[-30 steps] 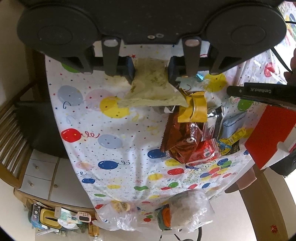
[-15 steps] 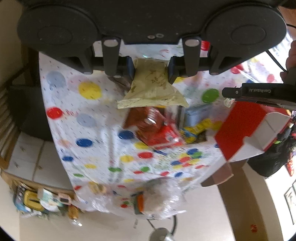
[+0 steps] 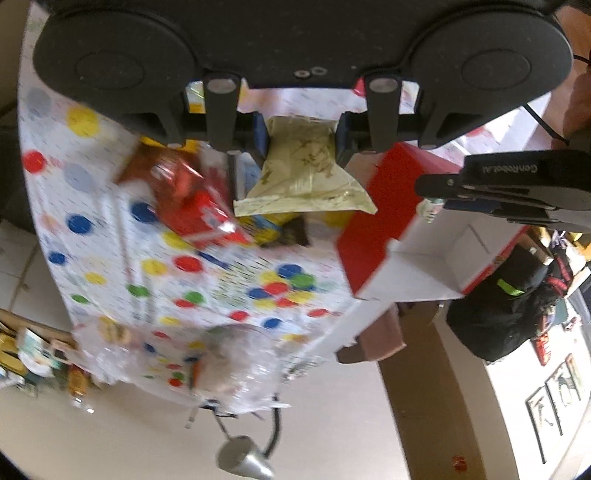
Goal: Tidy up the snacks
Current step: 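Carry the bag and bottle with both tools over the white box, then open both tools to drop the bag and bottle into the box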
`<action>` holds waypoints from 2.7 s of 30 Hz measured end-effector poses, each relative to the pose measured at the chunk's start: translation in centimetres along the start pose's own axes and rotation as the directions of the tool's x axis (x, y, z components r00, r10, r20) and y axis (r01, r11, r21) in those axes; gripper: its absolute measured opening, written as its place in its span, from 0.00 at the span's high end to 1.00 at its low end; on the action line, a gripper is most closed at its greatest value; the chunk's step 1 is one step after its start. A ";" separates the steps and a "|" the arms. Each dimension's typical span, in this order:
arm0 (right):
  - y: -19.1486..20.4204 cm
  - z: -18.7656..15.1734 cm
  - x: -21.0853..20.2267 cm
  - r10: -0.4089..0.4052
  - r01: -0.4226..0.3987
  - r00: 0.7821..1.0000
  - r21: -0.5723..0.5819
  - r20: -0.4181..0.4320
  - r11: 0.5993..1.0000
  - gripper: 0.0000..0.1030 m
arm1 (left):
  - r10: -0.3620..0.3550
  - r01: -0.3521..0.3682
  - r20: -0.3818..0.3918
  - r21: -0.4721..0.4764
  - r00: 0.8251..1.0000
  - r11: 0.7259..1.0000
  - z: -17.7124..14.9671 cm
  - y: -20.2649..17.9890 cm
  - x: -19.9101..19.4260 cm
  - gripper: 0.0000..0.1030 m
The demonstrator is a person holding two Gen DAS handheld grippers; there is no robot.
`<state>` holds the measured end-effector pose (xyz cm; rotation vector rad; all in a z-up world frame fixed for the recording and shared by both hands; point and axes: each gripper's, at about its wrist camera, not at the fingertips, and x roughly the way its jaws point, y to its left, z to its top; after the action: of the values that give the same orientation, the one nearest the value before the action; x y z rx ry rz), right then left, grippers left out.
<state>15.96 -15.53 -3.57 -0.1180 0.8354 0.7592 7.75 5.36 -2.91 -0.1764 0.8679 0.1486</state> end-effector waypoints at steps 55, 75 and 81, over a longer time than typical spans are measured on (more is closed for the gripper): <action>19.5 5.0 21.8 -0.032 -0.023 0.951 -0.172 -0.307 0.985 0.64 | 0.153 -0.140 -0.214 0.075 0.965 0.987 -1.2 19.8 8.8 0.67; 18.7 5.8 17.9 -0.016 -0.019 0.969 -0.138 -0.247 0.990 0.49 | 0.121 -0.116 -0.119 0.051 0.985 0.992 -0.3 18.7 5.0 0.49; 18.0 6.6 15.1 -0.003 -0.020 0.983 -0.121 -0.183 0.992 0.36 | 0.104 -0.101 -0.061 0.047 0.993 0.994 0.2 17.3 2.8 0.46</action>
<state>14.83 8.68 -6.33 -0.2977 0.9634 0.8165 6.23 22.40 -6.57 -0.0962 0.9431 0.2209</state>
